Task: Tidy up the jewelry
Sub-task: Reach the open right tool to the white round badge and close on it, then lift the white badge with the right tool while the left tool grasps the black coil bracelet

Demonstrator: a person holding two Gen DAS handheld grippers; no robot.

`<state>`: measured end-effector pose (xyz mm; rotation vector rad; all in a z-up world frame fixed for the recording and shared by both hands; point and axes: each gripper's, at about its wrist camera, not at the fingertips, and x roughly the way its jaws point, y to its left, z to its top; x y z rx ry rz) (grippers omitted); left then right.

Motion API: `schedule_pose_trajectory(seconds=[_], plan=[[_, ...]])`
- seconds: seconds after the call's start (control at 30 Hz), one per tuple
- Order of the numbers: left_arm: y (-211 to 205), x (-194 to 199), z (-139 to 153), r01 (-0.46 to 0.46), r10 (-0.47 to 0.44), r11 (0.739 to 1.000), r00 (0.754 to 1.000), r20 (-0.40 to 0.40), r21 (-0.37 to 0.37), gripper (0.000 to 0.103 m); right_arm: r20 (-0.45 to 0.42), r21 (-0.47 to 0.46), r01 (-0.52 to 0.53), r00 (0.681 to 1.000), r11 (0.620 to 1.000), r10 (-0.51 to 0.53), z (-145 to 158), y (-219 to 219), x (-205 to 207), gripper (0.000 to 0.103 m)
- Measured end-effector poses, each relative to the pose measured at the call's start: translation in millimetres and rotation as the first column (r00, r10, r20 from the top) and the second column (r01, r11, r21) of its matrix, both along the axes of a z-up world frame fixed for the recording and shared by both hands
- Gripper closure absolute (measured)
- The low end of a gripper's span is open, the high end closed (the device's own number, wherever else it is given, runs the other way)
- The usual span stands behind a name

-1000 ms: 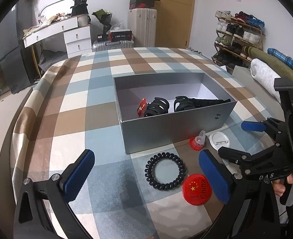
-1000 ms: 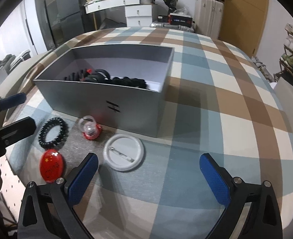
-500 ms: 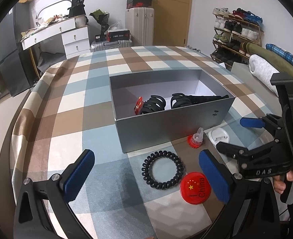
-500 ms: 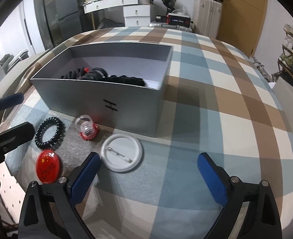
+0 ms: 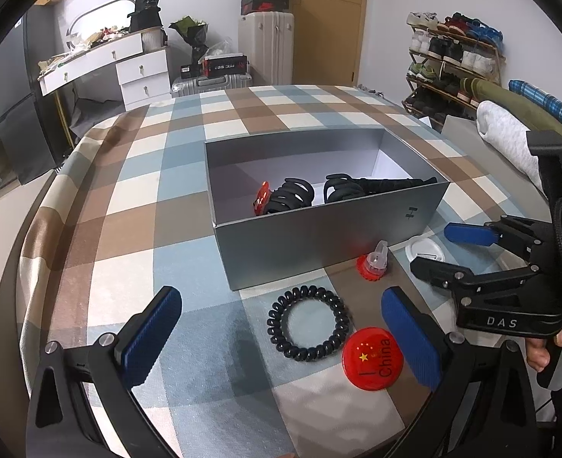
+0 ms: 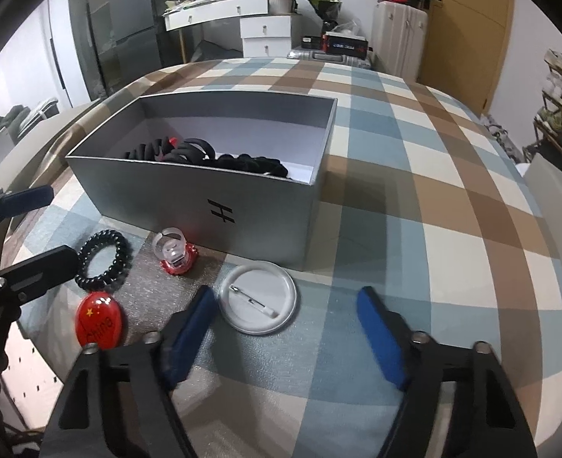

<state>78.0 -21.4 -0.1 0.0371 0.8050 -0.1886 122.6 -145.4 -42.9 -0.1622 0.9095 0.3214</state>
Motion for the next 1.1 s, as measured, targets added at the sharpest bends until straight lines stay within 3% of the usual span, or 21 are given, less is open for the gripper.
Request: schedule_pose_trajectory(seconds=[0.1,0.13,0.43,0.73,0.9,0.97,1.1], plan=[[0,0,0,0.001,-0.001,1.0,1.0,0.001,0.0,0.001,0.008,0.007,-0.017,1.0,1.0,0.017,1,1,-2,0.051],[0,0,0,0.001,-0.001,1.0,1.0,-0.001,-0.001,0.001,0.009,0.007,-0.023,1.0,1.0,0.023,2,2,-2,0.061],[-2,1,-4,0.004,-0.004,1.0,1.0,-0.02,-0.002,0.001,0.009,0.049,-0.046,0.999,0.998,0.045,6,-2,-5,0.062],[4,12,-23,-0.034,0.024,0.997,0.99,-0.141,-0.064,0.001,0.042,0.064,-0.088,0.995,0.994,0.086,20,3,-15,0.061],[13,9,-19,-0.066,0.055,0.994,0.99,-0.129,-0.083,0.001,0.048,0.069,-0.081,0.996,0.994,0.077,23,-1,-15,0.061],[17,8,-17,-0.077,0.065,0.993,0.99,-0.124,-0.095,0.004,0.052,0.071,-0.078,0.996,0.994,0.075,25,-2,-14,0.061],[19,9,-19,-0.104,0.098,0.994,0.987,-0.13,-0.04,0.013,0.057,0.068,-0.082,0.995,0.994,0.078,26,-1,-15,0.061]])
